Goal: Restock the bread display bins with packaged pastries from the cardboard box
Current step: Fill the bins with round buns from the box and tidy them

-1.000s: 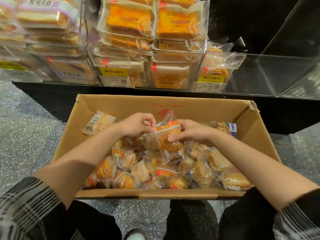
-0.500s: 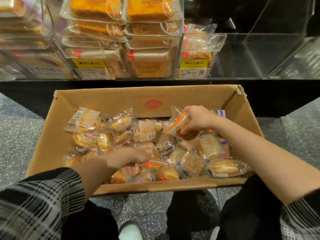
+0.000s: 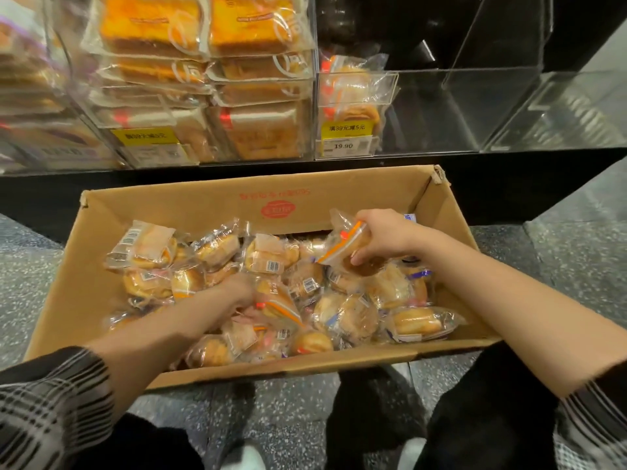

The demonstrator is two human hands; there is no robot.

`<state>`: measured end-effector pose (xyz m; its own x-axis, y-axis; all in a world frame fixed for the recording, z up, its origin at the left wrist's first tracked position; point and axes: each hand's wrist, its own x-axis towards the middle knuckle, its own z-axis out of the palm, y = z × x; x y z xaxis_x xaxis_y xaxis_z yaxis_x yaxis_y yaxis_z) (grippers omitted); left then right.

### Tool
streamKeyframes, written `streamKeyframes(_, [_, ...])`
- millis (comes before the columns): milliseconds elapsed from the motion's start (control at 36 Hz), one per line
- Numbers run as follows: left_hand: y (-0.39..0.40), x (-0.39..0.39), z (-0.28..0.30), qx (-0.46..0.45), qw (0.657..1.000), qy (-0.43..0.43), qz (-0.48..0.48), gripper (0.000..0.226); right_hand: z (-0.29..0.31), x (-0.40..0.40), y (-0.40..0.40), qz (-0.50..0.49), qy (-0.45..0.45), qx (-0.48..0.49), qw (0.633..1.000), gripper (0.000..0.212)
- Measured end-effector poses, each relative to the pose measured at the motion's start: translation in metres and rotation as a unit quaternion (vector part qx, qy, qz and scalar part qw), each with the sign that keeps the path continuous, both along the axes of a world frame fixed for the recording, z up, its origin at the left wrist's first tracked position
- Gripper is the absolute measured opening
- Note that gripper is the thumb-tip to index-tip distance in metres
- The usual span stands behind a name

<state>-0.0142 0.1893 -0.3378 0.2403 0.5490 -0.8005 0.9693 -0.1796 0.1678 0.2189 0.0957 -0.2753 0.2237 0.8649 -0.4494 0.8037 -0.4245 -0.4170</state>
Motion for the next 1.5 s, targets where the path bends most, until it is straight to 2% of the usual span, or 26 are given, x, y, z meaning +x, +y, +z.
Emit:
streamKeyframes(167, [0.014,0.005,0.029,0.074,0.990,0.032,-0.119,0.026,0.015,0.010,-0.013,-0.019,-0.018,0.046,0.999,0.048])
streamKeyframes(278, [0.018,0.013,0.052,0.044,0.989,0.004,-0.144,0.021,0.023,0.021,-0.022,-0.047,-0.032,0.089,0.994,0.062])
streamKeyframes(333, [0.020,0.019,0.067,0.035,0.982,0.019,-0.184,0.031,0.027,0.026,-0.028,-0.061,-0.037,0.104,0.992,0.066])
streamKeyframes(389, [0.020,0.026,0.084,0.058,0.970,0.012,-0.235,0.028,0.032,0.030,-0.034,-0.069,-0.040,0.122,0.989,0.067])
streamKeyframes(444, [0.021,0.032,0.100,0.070,0.968,-0.031,-0.239,0.038,0.039,0.032,-0.038,-0.079,-0.033,0.146,0.986,0.067])
streamKeyframes(528, [0.022,0.040,0.118,0.078,0.966,-0.156,-0.192,0.035,0.050,0.034,-0.042,-0.095,0.005,0.193,0.977,0.056])
streamKeyframes(611, [0.024,0.048,0.130,0.115,0.947,-0.266,-0.139,0.030,0.065,0.036,-0.043,-0.118,0.034,0.251,0.960,0.050])
streamKeyframes(722, [0.024,0.060,0.146,0.154,0.900,-0.408,-0.025,0.036,0.091,0.041,-0.041,-0.151,0.025,0.340,0.928,0.055])
streamKeyframes(806, [0.024,0.074,0.160,0.182,0.830,-0.522,0.074,0.043,0.114,0.048,-0.040,-0.153,0.007,0.393,0.907,0.062])
streamKeyframes(861, [0.026,0.085,0.172,0.212,0.777,-0.581,0.119,0.038,0.130,0.055,-0.040,-0.161,0.008,0.421,0.893,0.067])
streamKeyframes(917, [0.032,0.097,0.182,0.231,0.733,-0.626,0.133,0.029,0.144,0.065,-0.038,-0.179,0.006,0.445,0.878,0.067])
streamKeyframes(972, [0.043,0.110,0.190,0.248,0.702,-0.655,0.127,0.023,0.158,0.077,-0.033,-0.196,-0.008,0.470,0.861,0.063])
streamKeyframes(1111, [0.068,0.143,0.203,0.360,0.638,-0.669,0.129,0.012,0.186,0.108,-0.016,-0.186,-0.061,0.494,0.847,0.055])
streamKeyframes(1167, [0.075,0.155,0.205,0.409,0.623,-0.655,0.128,0.012,0.193,0.120,-0.006,-0.172,-0.072,0.492,0.850,0.053])
streamKeyframes(1333, [0.101,0.181,0.189,0.479,0.652,-0.573,0.132,0.021,0.182,0.154,0.043,-0.119,-0.215,0.405,0.881,0.055])
streamKeyframes(1417, [0.106,0.184,0.186,0.488,0.653,-0.564,0.132,0.025,0.168,0.170,0.069,-0.061,-0.289,0.333,0.896,0.054])
streamKeyframes(1500, [0.107,0.184,0.185,0.491,0.654,-0.559,0.135,0.022,0.154,0.180,0.095,-0.008,-0.392,0.248,0.886,0.054])
